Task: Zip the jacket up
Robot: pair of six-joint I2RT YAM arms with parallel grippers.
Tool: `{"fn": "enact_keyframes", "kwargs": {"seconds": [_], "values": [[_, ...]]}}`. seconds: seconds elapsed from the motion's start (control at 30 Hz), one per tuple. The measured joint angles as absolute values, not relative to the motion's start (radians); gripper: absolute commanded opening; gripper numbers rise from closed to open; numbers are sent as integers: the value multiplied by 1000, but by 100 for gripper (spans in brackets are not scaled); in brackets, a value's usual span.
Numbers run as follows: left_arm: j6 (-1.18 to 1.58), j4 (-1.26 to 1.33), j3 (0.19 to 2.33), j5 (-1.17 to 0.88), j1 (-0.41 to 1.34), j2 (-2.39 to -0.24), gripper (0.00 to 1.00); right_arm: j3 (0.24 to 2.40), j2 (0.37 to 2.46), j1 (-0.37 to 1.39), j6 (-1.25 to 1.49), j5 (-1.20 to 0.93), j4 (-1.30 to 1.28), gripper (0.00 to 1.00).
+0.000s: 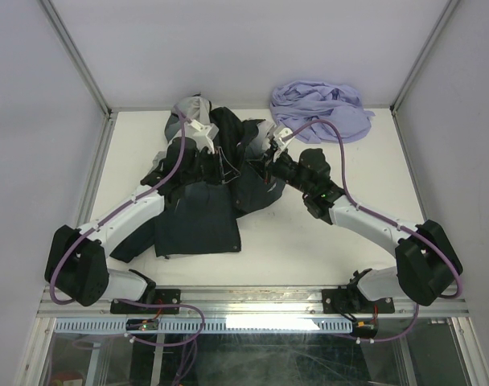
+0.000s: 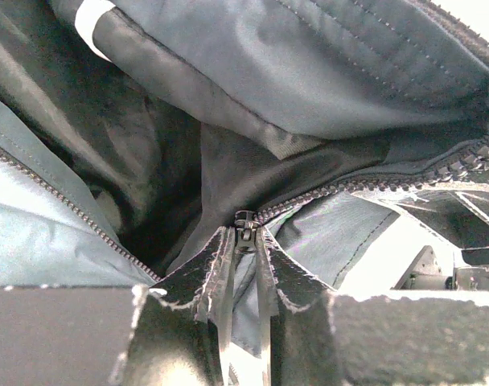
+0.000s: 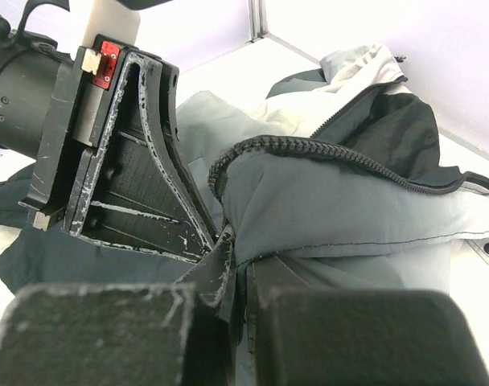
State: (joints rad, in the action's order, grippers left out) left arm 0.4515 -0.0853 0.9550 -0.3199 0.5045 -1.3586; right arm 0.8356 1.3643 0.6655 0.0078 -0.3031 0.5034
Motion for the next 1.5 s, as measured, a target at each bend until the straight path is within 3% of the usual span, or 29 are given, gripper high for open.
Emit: {"fn": "enact_keyframes", "kwargs": {"seconds": [0.27, 0.73, 1.17, 1.5], "values": [[406, -91, 911, -310, 505, -1317, 8, 831, 1364, 664, 15, -302, 495, 0], [416, -148, 715, -289, 524, -1204, 13, 816, 1363, 623, 112, -363, 528, 0], [435, -229, 681, -302, 513, -1137, 50, 804, 1340, 569, 132, -396, 547, 0], [406, -208, 859, -433, 440, -1165, 54, 792, 1322, 564, 126, -524, 507, 0]]}}
